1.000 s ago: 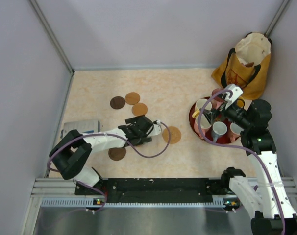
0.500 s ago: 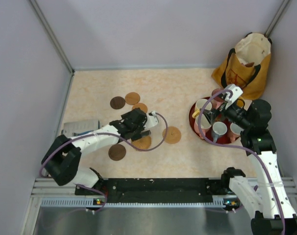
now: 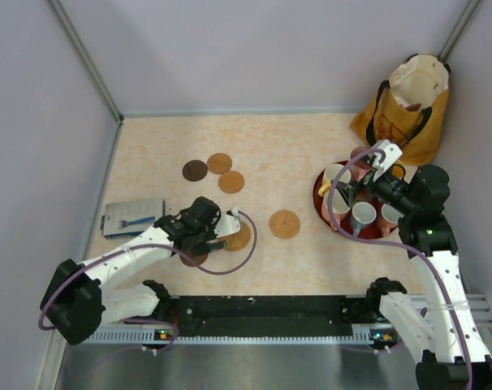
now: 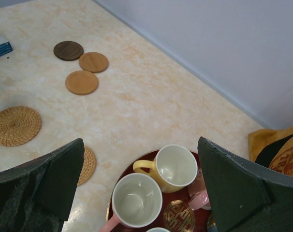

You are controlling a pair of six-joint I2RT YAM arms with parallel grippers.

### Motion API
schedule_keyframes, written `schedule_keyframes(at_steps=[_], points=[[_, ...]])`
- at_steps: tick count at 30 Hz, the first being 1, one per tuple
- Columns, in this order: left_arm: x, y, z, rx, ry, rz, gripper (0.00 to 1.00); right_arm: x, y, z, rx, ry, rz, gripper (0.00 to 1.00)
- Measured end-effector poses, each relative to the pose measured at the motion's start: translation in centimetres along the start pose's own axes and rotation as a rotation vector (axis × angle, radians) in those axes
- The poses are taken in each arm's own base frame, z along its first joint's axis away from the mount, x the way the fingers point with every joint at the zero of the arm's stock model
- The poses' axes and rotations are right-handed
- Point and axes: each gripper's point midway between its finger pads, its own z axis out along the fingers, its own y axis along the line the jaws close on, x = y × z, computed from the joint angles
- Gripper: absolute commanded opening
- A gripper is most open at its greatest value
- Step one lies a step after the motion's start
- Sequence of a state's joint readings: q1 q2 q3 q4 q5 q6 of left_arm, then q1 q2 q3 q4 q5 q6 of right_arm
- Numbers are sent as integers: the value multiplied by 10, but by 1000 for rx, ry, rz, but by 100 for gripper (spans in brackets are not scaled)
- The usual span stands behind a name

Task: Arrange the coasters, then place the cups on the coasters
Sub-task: Move the coaster to the center of the board.

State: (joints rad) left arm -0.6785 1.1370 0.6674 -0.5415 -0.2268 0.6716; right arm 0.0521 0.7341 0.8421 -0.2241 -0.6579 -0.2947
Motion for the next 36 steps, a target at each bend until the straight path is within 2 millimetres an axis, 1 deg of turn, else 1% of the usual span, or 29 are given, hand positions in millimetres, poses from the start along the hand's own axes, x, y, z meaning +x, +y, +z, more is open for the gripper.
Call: schedule_keyframes(at_steps=[3, 6, 8, 10, 13, 15, 22, 28, 33, 36], points=[[20, -17, 7, 43, 52, 24, 98, 0, 0, 0, 0, 0, 0, 99], [35, -28, 15, 64, 99, 41, 98, 0, 0, 0, 0, 0, 0, 99], [32, -22, 19, 33, 101, 50, 98, 0, 0, 0, 0, 0, 0, 99], [31, -10, 25, -21, 119, 59, 98, 0, 0, 0, 0, 0, 0, 99], [29, 11, 36, -105, 156, 58, 98, 0, 0, 0, 0, 1, 1, 99], [29, 31, 46, -166, 197, 40, 98, 1, 0, 1, -1, 3, 2, 99], [26, 120, 86, -376, 325, -67, 98, 4, -1, 3, -3, 13, 10, 99], [27, 185, 115, -483, 375, -167, 98, 10, -3, 7, -8, 29, 22, 99], [39, 227, 129, -544, 405, -245, 98, 14, -3, 9, -11, 39, 30, 99], [51, 244, 132, -563, 421, -297, 98, 15, -4, 10, -12, 42, 33, 99]])
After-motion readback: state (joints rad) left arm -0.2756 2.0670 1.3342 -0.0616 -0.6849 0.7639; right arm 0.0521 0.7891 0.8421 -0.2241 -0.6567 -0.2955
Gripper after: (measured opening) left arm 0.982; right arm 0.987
